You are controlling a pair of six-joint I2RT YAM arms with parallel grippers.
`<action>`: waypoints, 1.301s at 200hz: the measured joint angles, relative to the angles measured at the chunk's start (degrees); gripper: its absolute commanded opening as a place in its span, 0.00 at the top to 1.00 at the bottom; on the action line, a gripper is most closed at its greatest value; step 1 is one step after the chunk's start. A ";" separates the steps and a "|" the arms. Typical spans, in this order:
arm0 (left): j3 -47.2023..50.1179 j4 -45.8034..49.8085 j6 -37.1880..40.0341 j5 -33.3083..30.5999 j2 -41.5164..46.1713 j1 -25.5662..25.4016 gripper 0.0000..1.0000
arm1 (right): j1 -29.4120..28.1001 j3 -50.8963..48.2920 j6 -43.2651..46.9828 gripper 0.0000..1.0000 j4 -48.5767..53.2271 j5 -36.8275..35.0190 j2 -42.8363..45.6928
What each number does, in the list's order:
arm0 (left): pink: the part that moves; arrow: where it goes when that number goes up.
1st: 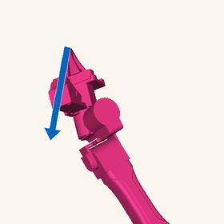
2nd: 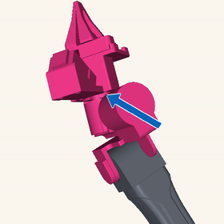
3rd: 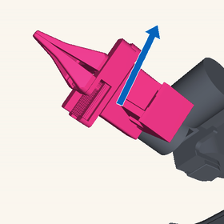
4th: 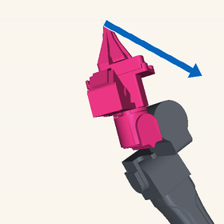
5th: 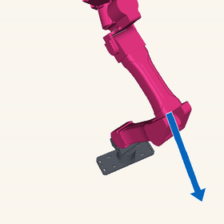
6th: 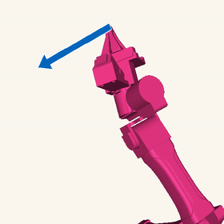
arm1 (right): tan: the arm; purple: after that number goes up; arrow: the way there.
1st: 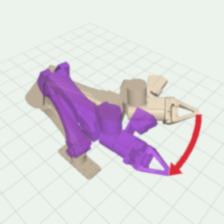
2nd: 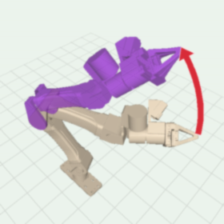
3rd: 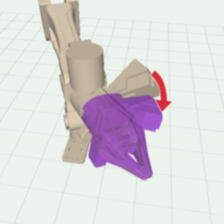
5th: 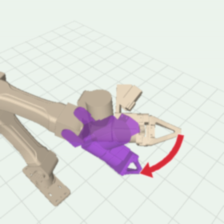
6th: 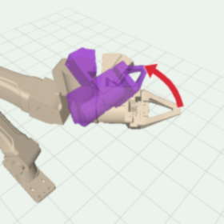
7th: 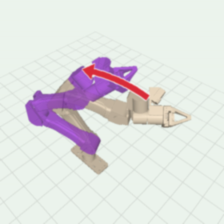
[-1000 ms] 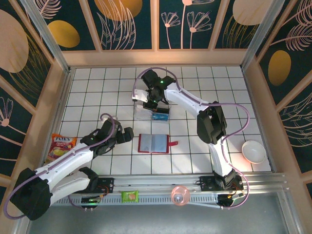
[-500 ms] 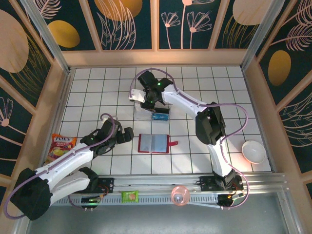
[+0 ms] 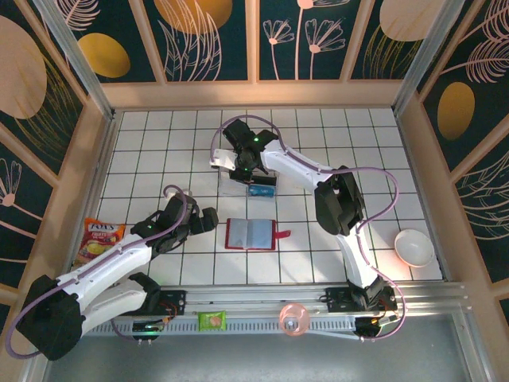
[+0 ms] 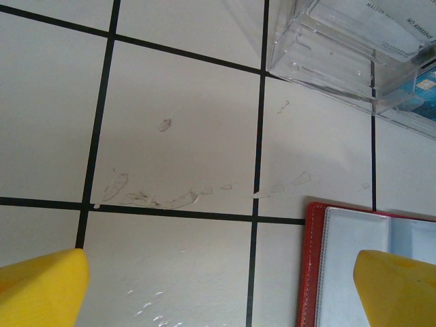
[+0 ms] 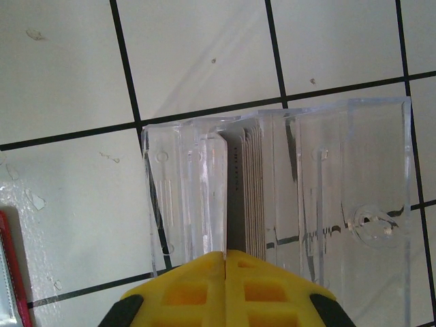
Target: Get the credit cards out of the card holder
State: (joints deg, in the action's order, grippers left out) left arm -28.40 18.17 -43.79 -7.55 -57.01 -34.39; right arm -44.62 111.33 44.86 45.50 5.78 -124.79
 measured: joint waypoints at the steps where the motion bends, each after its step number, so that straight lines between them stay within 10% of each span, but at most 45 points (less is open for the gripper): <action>1: 0.00 0.00 0.00 0.00 0.00 0.00 0.01 | 0.00 0.00 0.00 1.00 0.00 0.00 0.00; 63: 0.00 -0.20 0.00 0.20 0.00 0.00 0.01 | -0.17 0.00 -0.22 1.00 0.24 0.04 -1.84; 97: 0.02 -0.48 -0.04 0.94 0.00 0.00 0.01 | -0.37 0.00 -1.18 0.73 -0.39 0.00 -1.90; 160: 0.17 -1.70 -0.46 1.07 1.18 0.00 0.01 | -0.39 -0.55 -5.66 0.67 -5.27 0.57 -0.11; 260: 4.81 -5.27 -2.58 1.03 7.02 0.00 0.01 | -3.63 -33.18 -40.79 0.63 -31.54 -1.01 26.56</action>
State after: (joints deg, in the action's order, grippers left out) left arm -23.59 12.91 -46.37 -6.52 -50.00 -34.39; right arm -48.25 78.15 4.08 13.96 4.78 -98.24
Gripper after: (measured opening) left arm 0.988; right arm 0.373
